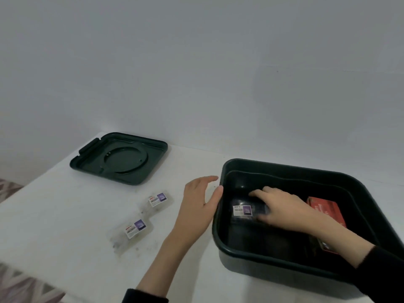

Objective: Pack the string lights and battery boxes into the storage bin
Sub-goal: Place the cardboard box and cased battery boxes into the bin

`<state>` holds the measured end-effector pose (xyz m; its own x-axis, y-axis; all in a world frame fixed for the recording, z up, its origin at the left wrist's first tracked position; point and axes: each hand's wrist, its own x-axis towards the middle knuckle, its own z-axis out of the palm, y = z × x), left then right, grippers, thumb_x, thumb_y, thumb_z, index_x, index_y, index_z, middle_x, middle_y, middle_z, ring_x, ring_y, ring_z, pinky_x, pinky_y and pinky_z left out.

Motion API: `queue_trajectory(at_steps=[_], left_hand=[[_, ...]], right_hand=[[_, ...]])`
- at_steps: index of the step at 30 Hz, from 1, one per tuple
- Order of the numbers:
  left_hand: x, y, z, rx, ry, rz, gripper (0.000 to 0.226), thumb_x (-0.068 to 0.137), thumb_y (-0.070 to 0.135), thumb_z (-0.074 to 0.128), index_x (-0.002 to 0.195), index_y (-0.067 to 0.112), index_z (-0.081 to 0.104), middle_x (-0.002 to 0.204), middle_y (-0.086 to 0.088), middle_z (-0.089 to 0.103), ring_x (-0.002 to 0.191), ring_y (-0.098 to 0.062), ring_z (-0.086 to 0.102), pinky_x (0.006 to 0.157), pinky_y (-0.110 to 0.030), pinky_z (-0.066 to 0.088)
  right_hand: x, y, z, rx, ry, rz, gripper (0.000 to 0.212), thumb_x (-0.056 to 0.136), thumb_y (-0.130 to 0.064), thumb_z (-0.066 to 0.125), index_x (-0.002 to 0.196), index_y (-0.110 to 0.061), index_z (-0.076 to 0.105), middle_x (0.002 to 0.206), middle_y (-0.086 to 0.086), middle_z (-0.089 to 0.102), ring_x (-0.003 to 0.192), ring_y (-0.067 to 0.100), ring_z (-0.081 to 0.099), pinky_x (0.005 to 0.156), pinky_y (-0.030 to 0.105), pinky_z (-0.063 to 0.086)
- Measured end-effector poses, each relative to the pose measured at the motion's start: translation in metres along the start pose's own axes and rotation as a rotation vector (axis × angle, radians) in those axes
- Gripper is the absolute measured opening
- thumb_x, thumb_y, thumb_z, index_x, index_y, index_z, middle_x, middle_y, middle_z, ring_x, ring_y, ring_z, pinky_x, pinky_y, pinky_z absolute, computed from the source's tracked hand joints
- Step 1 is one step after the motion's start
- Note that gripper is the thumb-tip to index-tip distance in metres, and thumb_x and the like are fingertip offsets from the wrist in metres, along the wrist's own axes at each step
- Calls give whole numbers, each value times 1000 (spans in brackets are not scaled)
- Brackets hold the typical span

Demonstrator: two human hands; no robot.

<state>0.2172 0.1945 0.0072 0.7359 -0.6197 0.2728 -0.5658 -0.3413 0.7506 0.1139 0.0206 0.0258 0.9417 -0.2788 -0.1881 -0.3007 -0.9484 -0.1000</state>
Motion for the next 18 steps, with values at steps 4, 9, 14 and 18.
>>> queue_trajectory(at_steps=[4, 9, 14, 18], left_hand=[[5, -60, -33, 310, 5, -154, 43, 93, 37, 51, 133, 19, 48, 138, -4, 45, 132, -20, 28, 106, -25, 20], [13, -116, -71, 593, -305, -542, 89, 82, 46, 64, 148, 15, 14, 153, -11, 19, 142, -32, 8, 111, -42, 19], [16, -130, -70, 584, -261, -556, 69, 77, 37, 68, 134, 14, 37, 128, -8, 50, 122, -28, 37, 95, -37, 39], [9, -118, -68, 394, -102, -399, 64, 73, 24, 76, 128, 19, 45, 126, -5, 51, 115, -23, 41, 91, -32, 39]], right_hand=[[-8, -40, -3, 134, 81, -93, 42, 89, -49, 50, 129, -38, 44, 121, -14, 52, 112, 12, 53, 89, 32, 45], [-7, -47, 2, 142, 150, -104, 34, 91, -47, 48, 123, -36, 50, 114, -14, 57, 105, 11, 56, 85, 31, 47], [-7, -39, 4, 119, 157, -82, 27, 92, -42, 47, 117, -34, 54, 110, -13, 59, 103, 13, 57, 73, 27, 39], [-6, -40, 4, 117, 171, -80, 24, 91, -42, 47, 113, -35, 55, 107, -15, 58, 103, 14, 57, 71, 27, 36]])
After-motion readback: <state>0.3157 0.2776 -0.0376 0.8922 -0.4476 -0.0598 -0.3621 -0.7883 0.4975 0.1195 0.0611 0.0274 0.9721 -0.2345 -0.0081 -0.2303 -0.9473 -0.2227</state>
